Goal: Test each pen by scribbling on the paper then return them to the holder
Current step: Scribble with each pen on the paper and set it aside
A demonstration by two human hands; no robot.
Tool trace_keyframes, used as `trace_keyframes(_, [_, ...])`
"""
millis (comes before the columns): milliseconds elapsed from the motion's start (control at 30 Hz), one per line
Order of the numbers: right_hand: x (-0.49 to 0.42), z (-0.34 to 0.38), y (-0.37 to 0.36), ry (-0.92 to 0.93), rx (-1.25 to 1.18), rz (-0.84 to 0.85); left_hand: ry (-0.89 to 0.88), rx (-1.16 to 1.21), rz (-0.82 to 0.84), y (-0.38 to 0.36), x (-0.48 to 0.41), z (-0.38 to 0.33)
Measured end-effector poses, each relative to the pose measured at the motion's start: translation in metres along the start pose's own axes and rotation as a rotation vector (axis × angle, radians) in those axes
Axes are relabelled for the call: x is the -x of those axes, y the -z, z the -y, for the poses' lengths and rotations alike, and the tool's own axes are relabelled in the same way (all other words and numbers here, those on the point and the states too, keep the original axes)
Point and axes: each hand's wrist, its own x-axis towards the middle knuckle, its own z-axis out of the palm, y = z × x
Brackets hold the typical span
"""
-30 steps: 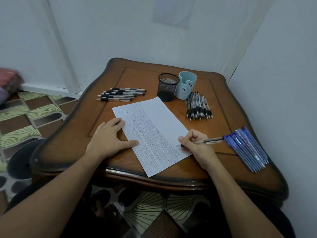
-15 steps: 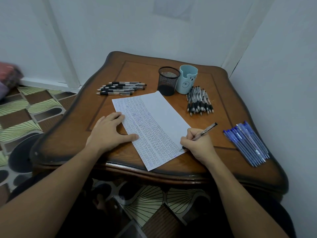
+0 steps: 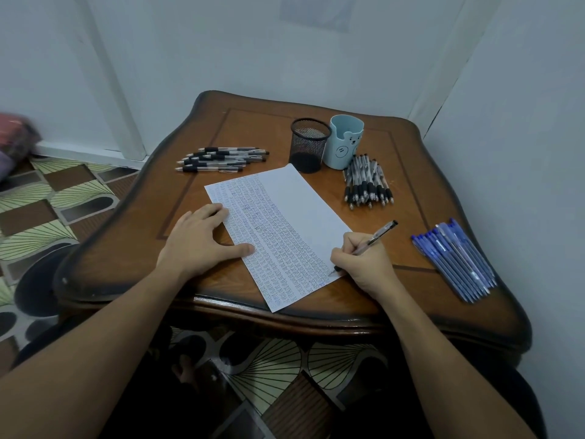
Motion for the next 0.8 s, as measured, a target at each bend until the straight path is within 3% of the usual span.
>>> trace_keyframes(167, [-0.0006, 0.0007, 0.0015, 0.020, -0.024, -0.064, 0.007, -0.003, -0.002, 0.0005, 0.0012, -0.0024])
trace_keyframes(800, [-0.0007, -0.0007, 0.0012, 0.011, -0.045, -0.013, -0.008, 0.002, -0.024, -0.0064, -0.0038, 0.0066])
